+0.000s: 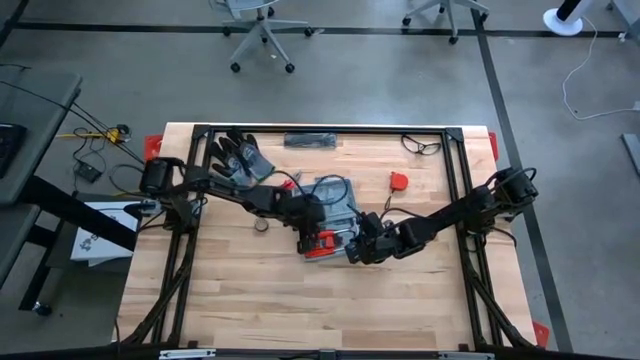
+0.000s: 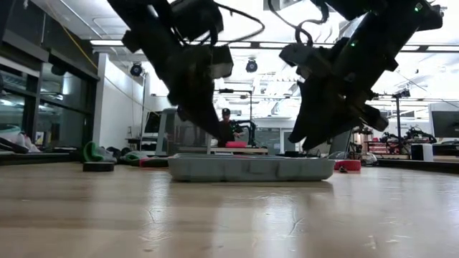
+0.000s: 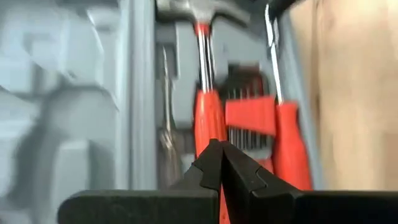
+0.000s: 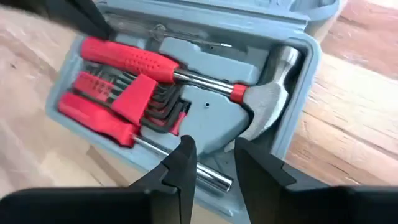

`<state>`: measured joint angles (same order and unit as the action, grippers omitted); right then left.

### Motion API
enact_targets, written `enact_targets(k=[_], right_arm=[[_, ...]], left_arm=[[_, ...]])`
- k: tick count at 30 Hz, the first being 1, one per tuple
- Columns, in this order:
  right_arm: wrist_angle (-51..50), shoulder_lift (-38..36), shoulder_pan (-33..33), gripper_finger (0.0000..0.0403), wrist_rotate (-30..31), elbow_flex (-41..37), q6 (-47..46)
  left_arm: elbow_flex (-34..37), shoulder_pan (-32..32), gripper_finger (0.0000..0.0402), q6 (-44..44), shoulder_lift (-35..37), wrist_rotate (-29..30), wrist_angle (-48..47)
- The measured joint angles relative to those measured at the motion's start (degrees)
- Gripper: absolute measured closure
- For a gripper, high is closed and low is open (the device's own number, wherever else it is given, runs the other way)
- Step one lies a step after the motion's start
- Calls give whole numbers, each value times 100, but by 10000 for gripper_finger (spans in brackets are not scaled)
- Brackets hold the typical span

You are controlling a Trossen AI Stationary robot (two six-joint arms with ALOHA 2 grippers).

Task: Prefit tool cases
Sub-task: Remove the hammer from the gray prefit tool case

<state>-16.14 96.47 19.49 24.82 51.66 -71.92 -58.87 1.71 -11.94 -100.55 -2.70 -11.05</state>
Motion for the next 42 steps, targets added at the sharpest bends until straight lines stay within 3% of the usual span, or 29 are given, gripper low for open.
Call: enact_targets(k=[10, 16, 33, 42], right_arm=[[-530, -574, -118, 308, -192, 0, 464], [-762, -559, -341, 393, -537, 0, 736], [-562, -383, -800, 402, -898, 0, 1272], [-33, 238, -914, 403, -1168, 7, 1323]], left_arm=[[-9, 0, 400, 0, 52, 29, 20], [-18, 0, 401, -2, 55, 25, 35], [-31, 0, 401, -146, 65, 72, 57], [-33, 0, 401, -144, 65, 156, 65]])
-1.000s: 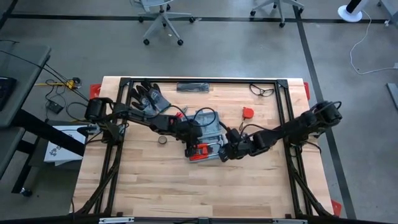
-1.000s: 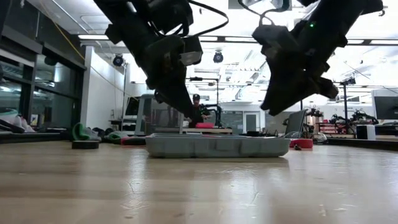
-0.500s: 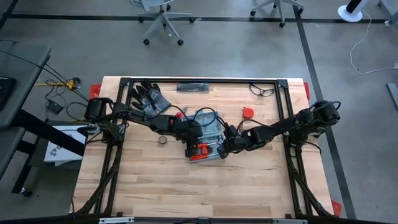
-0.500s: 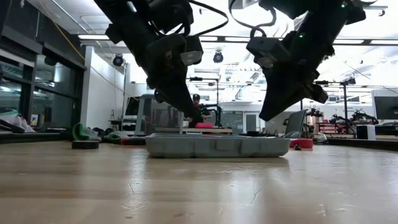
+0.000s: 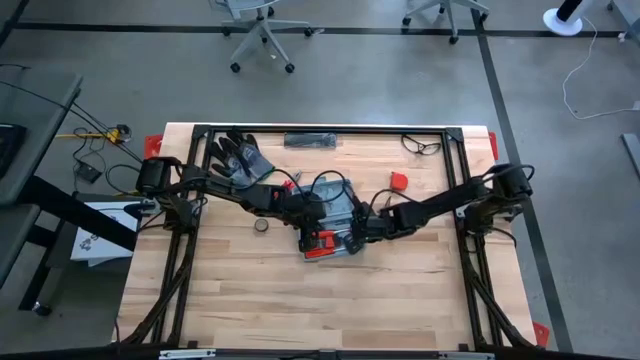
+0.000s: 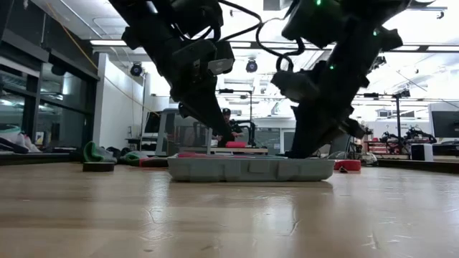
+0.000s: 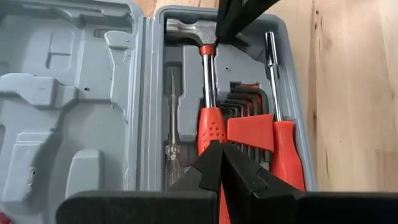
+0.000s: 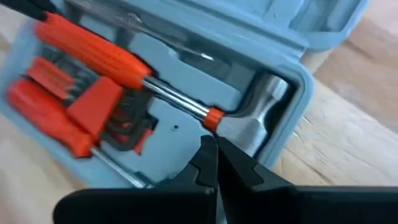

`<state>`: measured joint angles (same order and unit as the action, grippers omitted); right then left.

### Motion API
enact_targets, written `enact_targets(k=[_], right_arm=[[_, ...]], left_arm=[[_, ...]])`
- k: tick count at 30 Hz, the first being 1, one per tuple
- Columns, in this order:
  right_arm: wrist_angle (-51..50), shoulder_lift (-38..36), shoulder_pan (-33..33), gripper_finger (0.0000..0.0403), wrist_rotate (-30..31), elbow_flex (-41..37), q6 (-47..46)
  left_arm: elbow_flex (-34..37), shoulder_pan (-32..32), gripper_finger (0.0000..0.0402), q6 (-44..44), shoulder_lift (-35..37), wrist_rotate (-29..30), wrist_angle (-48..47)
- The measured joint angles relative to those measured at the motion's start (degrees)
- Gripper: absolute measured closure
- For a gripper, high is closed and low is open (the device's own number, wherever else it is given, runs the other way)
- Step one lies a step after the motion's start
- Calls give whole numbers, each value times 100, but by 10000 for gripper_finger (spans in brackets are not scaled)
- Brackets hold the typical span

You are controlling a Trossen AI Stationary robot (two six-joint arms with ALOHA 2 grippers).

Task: Prefit tool cases
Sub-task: Remove the hammer from the gray prefit tool case

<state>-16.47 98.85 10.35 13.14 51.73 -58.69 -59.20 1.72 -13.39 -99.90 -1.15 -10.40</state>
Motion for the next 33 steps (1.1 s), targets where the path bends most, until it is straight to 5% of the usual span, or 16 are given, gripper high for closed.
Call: enact_targets(k=[10, 24, 33], right_arm=[[550, 499, -26, 403, -142, 30, -330], [682, 516, -28, 403, -268, 11, -290], [634, 509, -24, 403, -299, 4, -287]], left_arm=[[0, 0, 374, 79, 2, -232, -17], [10, 20, 213, 909, 8, -214, -1529], [140, 83, 201, 1052, -311, -111, -958]])
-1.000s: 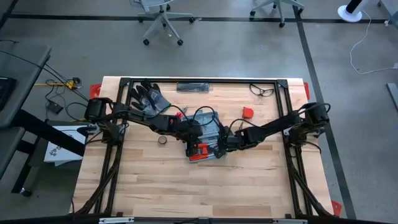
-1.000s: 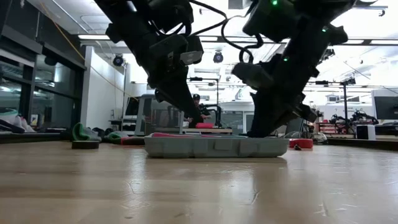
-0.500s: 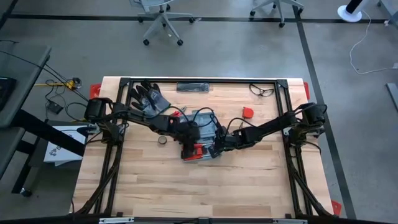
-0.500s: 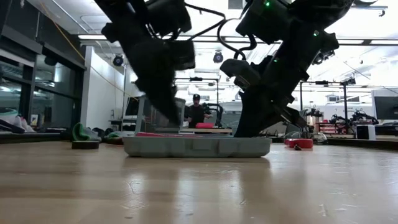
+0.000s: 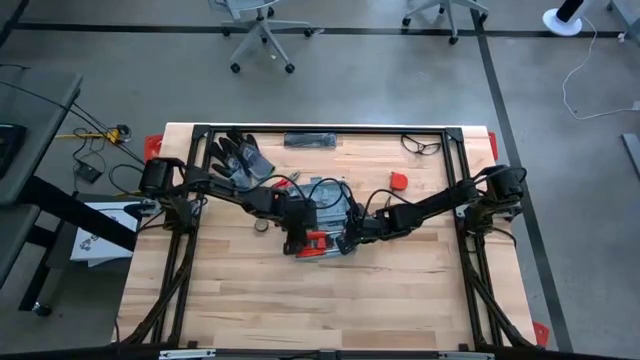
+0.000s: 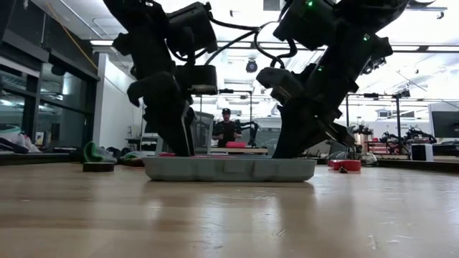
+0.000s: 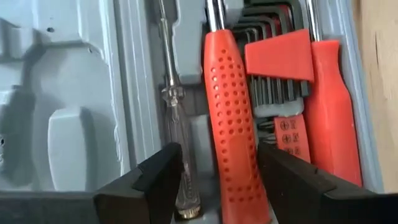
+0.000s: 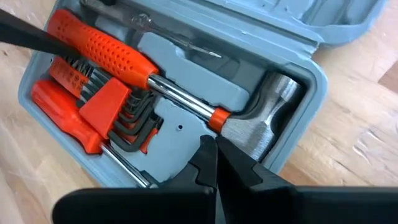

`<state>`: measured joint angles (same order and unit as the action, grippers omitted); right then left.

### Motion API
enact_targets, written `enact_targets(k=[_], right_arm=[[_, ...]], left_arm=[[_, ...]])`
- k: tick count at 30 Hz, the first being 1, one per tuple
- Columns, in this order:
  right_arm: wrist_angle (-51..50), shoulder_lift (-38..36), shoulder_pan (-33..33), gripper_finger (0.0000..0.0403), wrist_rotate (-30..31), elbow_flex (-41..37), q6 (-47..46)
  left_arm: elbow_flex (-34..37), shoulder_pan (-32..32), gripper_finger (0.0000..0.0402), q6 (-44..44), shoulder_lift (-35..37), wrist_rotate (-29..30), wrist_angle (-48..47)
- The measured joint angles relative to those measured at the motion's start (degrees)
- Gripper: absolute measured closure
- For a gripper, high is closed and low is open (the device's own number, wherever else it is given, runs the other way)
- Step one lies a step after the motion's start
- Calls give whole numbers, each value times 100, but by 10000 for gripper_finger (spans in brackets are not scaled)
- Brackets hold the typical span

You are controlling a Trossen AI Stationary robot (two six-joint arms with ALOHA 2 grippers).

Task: Prefit tool cases
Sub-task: Remove the hammer from the gray prefit tool case

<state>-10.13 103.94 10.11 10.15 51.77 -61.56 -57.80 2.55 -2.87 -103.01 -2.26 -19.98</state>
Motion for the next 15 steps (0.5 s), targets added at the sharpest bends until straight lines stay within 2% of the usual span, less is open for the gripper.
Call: enact_targets(k=[6, 15], right_arm=[[-16, -4, 7, 403, -26, -2, -9], [-3, -4, 4, 403, -22, -2, -2]], left_arm=[[-11, 149, 202, 109, -166, 380, 140], [2, 601, 202, 559, -174, 1408, 181]])
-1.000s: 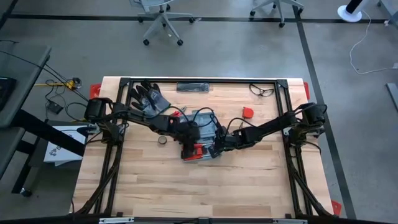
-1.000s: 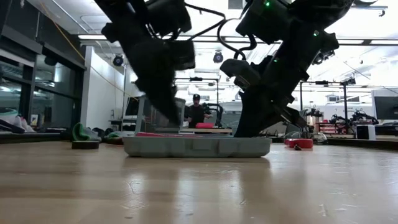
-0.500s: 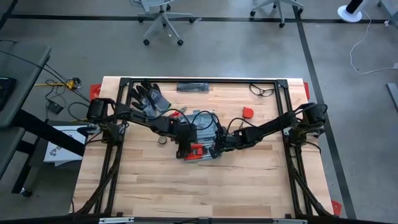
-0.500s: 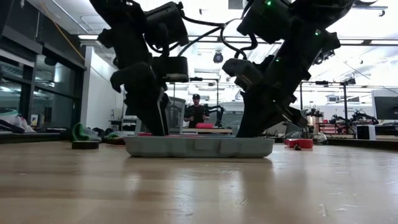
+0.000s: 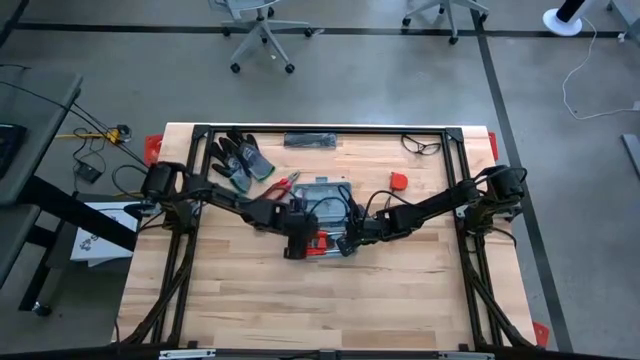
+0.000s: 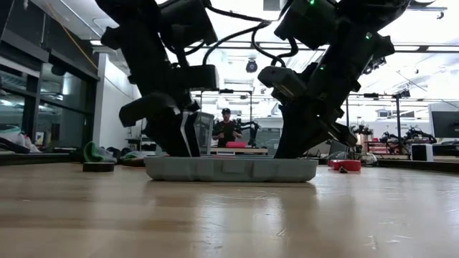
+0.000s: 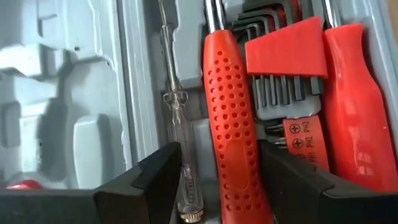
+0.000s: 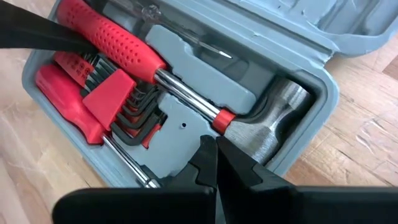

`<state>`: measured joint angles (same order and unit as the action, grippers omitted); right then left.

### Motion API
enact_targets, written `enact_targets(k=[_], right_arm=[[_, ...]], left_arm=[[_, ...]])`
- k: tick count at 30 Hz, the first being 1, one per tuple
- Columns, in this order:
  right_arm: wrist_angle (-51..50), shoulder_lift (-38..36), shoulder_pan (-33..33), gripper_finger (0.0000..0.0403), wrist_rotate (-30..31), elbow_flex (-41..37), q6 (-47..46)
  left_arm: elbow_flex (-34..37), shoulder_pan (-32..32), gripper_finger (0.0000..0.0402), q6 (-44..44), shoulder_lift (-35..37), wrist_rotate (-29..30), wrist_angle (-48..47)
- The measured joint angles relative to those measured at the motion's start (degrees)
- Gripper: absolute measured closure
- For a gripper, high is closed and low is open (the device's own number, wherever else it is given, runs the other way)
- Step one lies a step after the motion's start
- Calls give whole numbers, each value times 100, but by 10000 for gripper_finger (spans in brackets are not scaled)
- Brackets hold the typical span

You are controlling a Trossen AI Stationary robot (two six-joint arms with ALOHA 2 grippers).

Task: Prefit tool cases
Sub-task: Remove the hammer from the gray prefit tool case

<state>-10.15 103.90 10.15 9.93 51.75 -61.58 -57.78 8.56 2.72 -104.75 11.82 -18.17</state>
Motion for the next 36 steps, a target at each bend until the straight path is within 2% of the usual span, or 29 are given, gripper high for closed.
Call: enact_targets(k=[5, 13, 20, 29, 33, 36], right_arm=[[2, 0, 0, 403, 6, -2, -4], [8, 0, 0, 403, 28, -2, -7], [20, 0, 0, 403, 37, -2, -7], [0, 0, 13, 403, 46, -4, -50], [4, 0, 12, 403, 38, -4, -51], [7, 0, 12, 403, 32, -4, -52]], left_arm=[[4, 189, 212, 26, -5, 422, 62], [9, 321, 271, 55, -22, 753, 103], [9, 198, 284, -41, -18, 408, 98], [-20, -260, 284, -308, -278, -932, 59], [-20, -334, 286, -140, -313, -1044, 53], [-20, -337, 306, -132, -334, -1053, 43]])
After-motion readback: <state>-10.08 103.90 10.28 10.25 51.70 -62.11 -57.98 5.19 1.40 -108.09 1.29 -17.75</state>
